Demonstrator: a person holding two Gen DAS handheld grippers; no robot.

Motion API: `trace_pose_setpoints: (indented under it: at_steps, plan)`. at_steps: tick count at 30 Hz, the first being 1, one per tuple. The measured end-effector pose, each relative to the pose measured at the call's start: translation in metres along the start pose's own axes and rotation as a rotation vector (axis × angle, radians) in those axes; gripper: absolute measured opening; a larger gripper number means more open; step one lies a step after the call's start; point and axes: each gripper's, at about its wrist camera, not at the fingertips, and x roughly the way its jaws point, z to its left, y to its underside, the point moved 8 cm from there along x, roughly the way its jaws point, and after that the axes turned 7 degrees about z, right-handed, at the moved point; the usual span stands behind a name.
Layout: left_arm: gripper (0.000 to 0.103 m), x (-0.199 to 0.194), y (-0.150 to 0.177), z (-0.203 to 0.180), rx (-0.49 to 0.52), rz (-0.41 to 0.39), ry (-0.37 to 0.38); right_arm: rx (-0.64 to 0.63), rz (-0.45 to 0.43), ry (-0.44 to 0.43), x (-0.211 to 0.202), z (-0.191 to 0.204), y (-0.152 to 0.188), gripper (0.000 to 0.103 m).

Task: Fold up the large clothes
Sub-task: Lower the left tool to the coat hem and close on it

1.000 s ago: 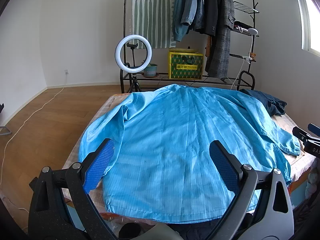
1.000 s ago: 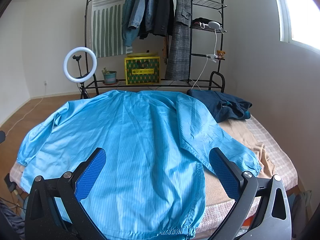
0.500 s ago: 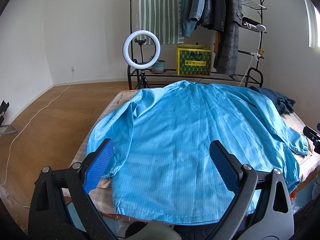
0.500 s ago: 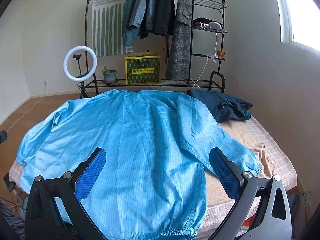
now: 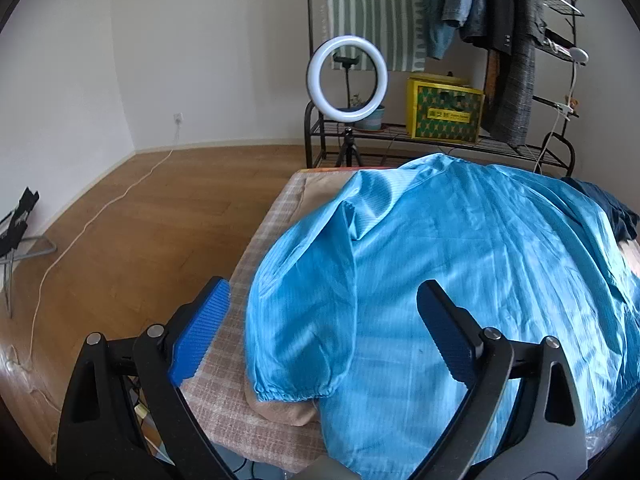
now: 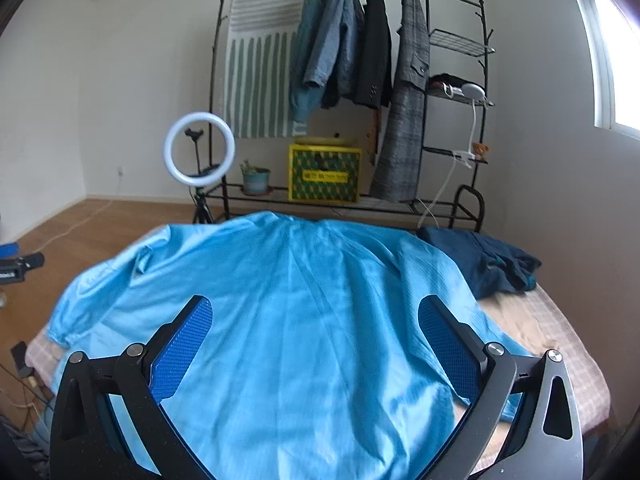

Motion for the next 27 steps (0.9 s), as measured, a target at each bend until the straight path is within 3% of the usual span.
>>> trace_pose_setpoints:
  at_steps: [2,6,9,14,16,18,20,21,23,27]
  plan:
    - [0.082,0.021,-0.001,0.023,-0.066,0.063,0.021,0.005,0.001,-0.049,0.012,0.010,-0.010,0.102]
    - [0.080,0.066,0.002,0.070,-0.233,0.181,0.080,0.035,0.043,-0.160,0.046,0.027,-0.018,0.102]
    - [0.080,0.102,0.014,0.098,-0.304,0.271,0.094,0.033,0.119,-0.210,0.065,0.035,-0.006,0.102]
    - [0.079,0.147,0.036,0.104,-0.380,0.391,0.174,0.045,0.202,-0.256,0.073,0.040,0.009,0.102]
    - [0.071,0.160,0.040,0.102,-0.391,0.424,0.177,0.044,0.207,-0.270,0.074,0.044,0.009,0.102]
    - [0.050,0.174,0.043,0.100,-0.379,0.458,0.164,0.036,0.209,-0.275,0.072,0.046,0.012,0.102]
    - [0.036,0.185,0.047,0.099,-0.380,0.487,0.167,0.016,0.214,-0.277,0.074,0.051,0.015,0.102]
    - [0.020,0.190,0.049,0.097,-0.382,0.500,0.180,0.005,0.219,-0.280,0.075,0.054,0.016,0.102]
    - [0.004,0.194,0.050,0.095,-0.373,0.512,0.182,-0.018,0.226,-0.285,0.076,0.059,0.018,0.102]
    - [0.000,0.179,0.033,0.091,-0.318,0.420,0.166,-0.053,0.236,-0.289,0.076,0.066,0.022,0.100]
